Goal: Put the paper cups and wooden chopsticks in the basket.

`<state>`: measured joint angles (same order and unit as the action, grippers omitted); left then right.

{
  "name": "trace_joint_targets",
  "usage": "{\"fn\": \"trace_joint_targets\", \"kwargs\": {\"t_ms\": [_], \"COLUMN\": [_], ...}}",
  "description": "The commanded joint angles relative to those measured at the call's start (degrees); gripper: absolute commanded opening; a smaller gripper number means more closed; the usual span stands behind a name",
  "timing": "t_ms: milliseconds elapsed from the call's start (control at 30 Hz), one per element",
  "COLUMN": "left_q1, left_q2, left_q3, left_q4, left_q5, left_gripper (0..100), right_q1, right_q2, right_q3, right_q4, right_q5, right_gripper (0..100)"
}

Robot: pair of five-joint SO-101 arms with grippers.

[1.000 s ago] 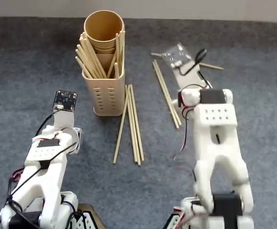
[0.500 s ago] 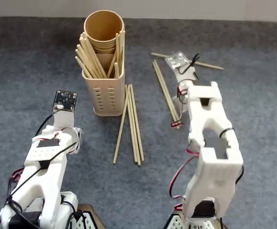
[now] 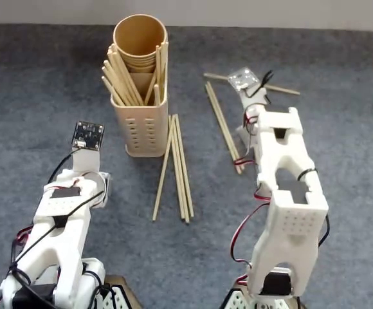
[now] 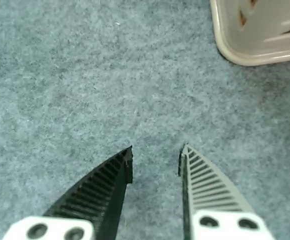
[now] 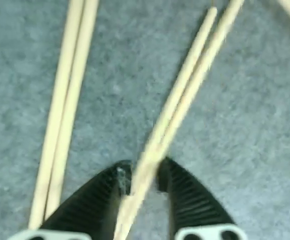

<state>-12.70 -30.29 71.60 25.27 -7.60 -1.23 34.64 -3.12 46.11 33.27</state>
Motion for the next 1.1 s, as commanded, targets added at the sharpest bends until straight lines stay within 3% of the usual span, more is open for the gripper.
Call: {"fn": "trace_joint_targets", "kwargs": {"t_ms": [0, 167, 300, 467, 567, 733, 867, 1067], "left_q1": [0.57, 0.57, 0.66, 0.66, 0.66, 0.66, 0.66, 0.66], "left_q2": [-0.84, -0.84, -0.84, -0.84, -0.84, -0.84, -0.84, -0.84], "left_q3": [-0.13, -0.13, -0.13, -0.13, -0.13, -0.13, -0.13, -0.04], "left_q4": [-0.79, -0.79, -0.79, -0.79, -0.79, -0.79, -0.79, -0.79], "left_q5": [-0.18, -0.18, -0.18, -0.18, -0.18, -0.18, -0.18, -0.18], "left_gripper": [18, 18, 18, 18, 18, 18, 18, 18], "right_q1": [2.77, 6.73, 9.45, 7.34, 1.27, -15.34, -27.30, -33.54], "right_q2": [0.66, 0.22, -6.64, -25.19, -38.55, -55.52, -65.54, -76.79], "right_q3": [-1.71, -10.95, -23.08, -33.27, -33.63, -30.37, -19.30, 14.11], "right_q4": [4.62, 14.29, 21.14, 28.62, 29.05, 28.53, 17.36, -17.71], "right_q5": [0.35, -1.49, -9.05, -19.69, -22.33, -26.11, -27.87, -27.52], "right_gripper": [0.2, 0.6, 0.6, 0.6, 0.6, 0.6, 0.6, 0.6]}}
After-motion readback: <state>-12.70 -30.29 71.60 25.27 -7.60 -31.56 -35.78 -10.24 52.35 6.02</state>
